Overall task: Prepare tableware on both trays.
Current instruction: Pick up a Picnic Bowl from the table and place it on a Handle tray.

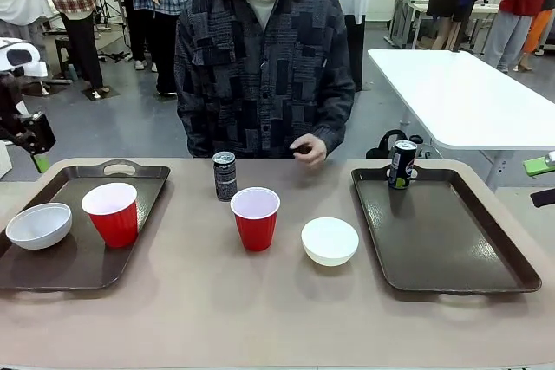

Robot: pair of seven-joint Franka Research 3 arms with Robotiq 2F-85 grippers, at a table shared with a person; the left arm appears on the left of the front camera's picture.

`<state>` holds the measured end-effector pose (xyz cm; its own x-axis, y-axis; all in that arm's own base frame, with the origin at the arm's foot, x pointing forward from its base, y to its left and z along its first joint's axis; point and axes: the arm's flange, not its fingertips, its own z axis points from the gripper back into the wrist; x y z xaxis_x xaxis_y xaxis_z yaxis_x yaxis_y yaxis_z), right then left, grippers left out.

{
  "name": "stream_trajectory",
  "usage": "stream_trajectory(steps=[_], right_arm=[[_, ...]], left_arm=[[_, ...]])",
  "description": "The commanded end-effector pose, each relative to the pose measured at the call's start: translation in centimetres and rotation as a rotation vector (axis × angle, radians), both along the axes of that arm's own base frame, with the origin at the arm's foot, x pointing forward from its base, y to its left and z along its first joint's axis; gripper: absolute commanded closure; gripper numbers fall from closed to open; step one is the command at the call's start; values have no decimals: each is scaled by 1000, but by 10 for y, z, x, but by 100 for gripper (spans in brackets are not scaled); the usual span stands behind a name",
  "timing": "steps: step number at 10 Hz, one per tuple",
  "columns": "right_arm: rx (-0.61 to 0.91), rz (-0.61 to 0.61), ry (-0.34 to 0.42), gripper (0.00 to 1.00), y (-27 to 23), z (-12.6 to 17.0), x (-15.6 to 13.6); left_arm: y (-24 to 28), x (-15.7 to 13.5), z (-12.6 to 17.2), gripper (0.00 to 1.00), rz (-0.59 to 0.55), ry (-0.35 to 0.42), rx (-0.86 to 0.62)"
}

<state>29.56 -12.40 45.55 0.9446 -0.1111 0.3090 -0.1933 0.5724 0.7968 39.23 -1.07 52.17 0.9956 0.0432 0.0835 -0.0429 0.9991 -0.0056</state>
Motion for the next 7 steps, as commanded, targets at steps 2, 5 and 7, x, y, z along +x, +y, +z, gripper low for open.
stream_trajectory(steps=[2, 5, 7], right_arm=[[17, 4, -8, 0, -1, -1, 1], [17, 4, -8, 0, -1, -1, 1], [17, 4, -8, 0, -1, -1, 1]], left_arm=[[-3, -30, 18, 15, -12, -38, -37], [-5, -16, 17, 15, -2, -26, -26], [-5, -16, 17, 15, -2, -26, -26]])
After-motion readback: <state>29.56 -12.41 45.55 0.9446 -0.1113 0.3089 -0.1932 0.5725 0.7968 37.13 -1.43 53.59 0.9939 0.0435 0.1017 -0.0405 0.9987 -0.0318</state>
